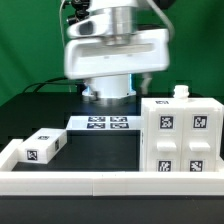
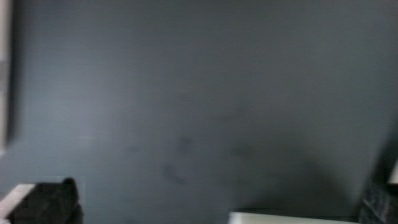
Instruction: Assemble cabinet
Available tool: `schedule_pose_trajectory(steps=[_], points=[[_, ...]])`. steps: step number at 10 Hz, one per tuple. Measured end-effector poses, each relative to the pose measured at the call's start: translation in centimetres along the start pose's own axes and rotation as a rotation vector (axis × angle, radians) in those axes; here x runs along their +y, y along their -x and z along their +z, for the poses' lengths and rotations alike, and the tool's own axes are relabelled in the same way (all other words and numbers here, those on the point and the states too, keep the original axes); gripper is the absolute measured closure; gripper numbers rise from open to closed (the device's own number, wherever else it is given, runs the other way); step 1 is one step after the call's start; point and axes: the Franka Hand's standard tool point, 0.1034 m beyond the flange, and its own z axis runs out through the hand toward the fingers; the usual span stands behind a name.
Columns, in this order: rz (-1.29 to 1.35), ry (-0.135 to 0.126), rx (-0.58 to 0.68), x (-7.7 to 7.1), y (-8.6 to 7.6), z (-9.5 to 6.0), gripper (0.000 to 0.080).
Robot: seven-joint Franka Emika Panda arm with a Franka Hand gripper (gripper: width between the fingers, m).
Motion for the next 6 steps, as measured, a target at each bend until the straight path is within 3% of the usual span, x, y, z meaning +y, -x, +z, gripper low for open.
schedule_pose_trajectory(steps=[1,6], points=[[0.001,0.008,0.012,1.94,-0.19,-0.52,0.0002],[0.040,0.006,0.004,1.83,-0.07,-0.24,0.0002]])
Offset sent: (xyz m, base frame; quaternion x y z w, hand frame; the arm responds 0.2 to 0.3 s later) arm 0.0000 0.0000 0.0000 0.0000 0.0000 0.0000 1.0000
